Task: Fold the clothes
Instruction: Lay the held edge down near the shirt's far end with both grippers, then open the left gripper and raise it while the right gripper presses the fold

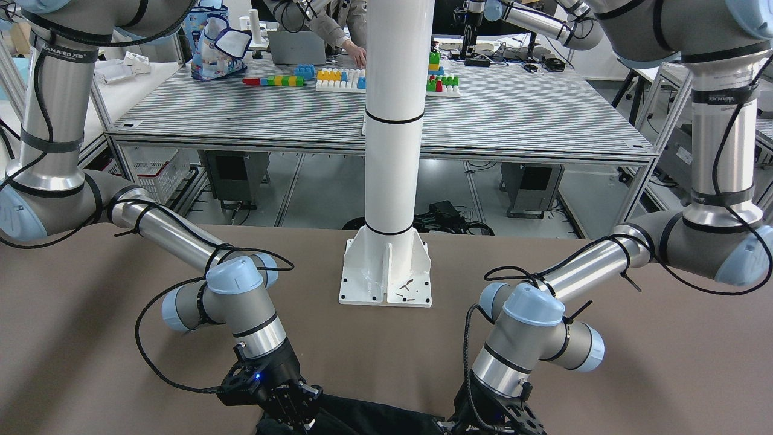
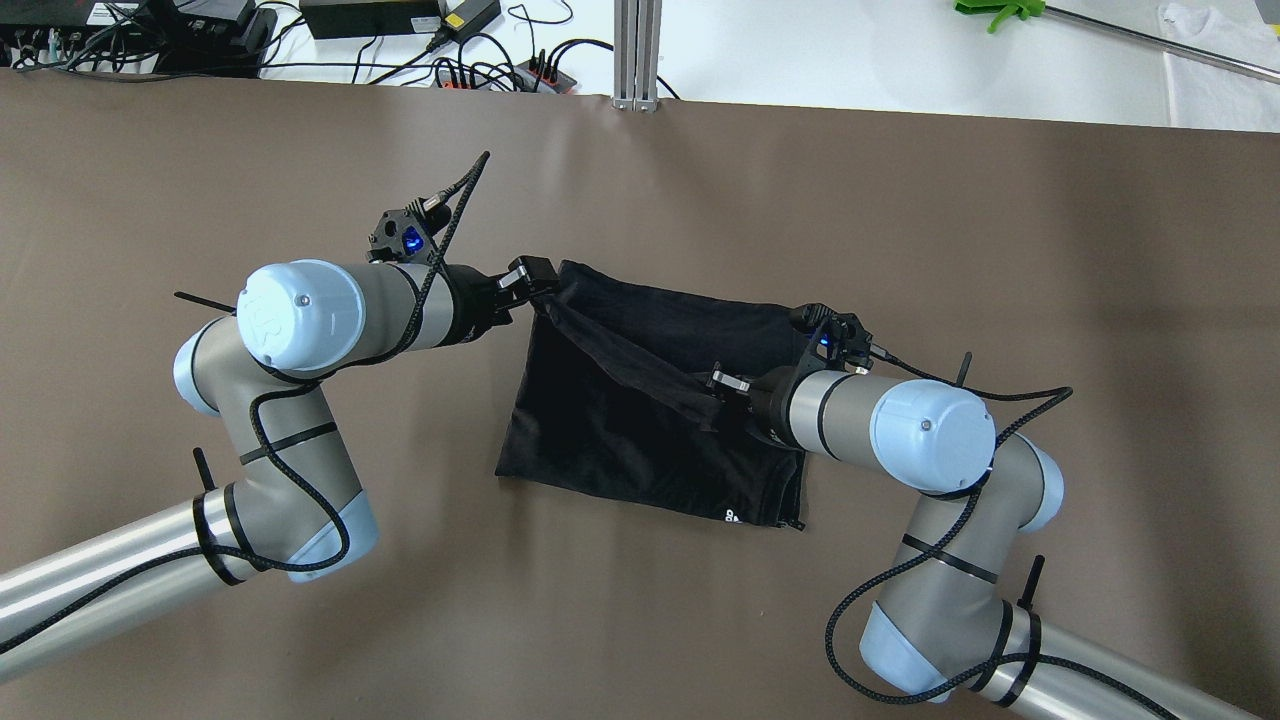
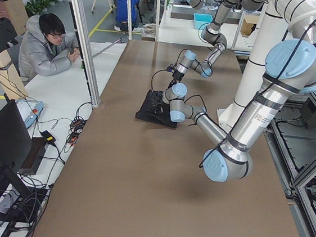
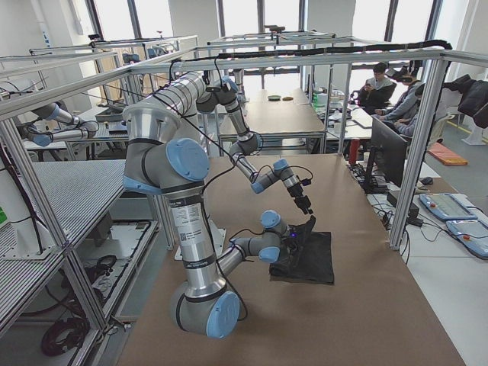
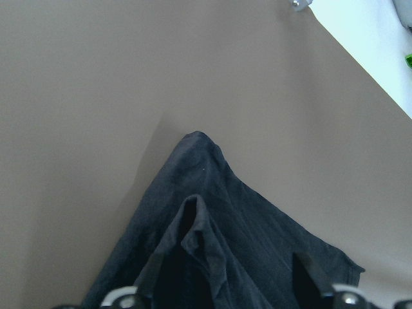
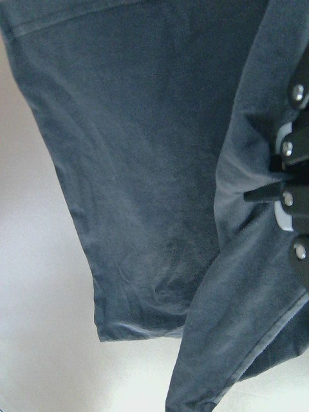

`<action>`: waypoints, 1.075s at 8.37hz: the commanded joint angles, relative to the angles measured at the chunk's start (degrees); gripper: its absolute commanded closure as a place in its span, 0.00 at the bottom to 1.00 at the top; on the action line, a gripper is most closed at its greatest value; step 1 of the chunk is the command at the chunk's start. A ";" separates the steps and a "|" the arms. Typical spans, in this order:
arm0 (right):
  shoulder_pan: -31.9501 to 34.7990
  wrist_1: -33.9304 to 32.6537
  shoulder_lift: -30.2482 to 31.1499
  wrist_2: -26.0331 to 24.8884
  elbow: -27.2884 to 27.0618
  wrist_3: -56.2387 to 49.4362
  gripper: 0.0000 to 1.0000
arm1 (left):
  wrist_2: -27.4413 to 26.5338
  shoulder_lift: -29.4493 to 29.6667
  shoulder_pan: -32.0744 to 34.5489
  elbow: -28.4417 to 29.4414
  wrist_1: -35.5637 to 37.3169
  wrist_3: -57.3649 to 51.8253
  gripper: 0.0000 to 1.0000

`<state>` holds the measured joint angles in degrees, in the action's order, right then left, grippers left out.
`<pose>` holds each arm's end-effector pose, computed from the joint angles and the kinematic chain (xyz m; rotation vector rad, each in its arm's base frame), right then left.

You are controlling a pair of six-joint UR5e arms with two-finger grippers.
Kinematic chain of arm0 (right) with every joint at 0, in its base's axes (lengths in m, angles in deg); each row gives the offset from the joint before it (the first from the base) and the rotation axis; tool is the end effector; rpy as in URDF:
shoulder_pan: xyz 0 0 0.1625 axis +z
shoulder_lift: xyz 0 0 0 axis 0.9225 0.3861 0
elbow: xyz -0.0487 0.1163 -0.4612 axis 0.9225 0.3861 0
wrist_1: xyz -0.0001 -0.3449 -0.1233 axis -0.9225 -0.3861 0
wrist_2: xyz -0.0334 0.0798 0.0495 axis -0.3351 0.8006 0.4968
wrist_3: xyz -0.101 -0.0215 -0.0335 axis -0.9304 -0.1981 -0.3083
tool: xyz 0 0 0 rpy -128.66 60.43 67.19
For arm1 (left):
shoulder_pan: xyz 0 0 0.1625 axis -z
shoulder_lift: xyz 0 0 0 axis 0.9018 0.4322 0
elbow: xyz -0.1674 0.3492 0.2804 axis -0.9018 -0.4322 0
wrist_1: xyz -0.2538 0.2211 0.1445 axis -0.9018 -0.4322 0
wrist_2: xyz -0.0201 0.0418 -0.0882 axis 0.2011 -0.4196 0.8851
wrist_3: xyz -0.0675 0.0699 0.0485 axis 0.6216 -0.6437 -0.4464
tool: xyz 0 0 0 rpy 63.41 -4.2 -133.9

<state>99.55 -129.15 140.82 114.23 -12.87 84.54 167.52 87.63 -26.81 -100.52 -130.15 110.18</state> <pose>-0.4558 -0.4377 0.3608 0.2852 -1.2594 0.4775 0.4611 -0.5139 0.3036 0.2990 1.3199 -0.6138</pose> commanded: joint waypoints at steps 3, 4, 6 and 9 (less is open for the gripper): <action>1.49 -0.15 -0.02 0.52 0.03 -0.28 0.06 | 0.04 0.29 0.47 0.03 0.02 -0.19 0.00; 1.40 -0.32 -0.89 0.96 -0.23 -0.02 0.06 | 0.56 0.38 2.04 0.03 0.02 -0.97 0.00; 0.18 -1.20 -2.57 1.14 -1.10 0.68 0.06 | 5.01 -0.23 6.16 -0.06 0.54 -3.34 0.00; -3.96 -8.38 -6.06 0.71 -0.24 -0.46 0.06 | 7.42 -1.64 8.21 -0.15 0.28 -4.49 0.00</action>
<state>97.42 -132.97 137.54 115.25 -13.85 84.82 173.96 86.67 -19.49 -100.59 -129.75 106.50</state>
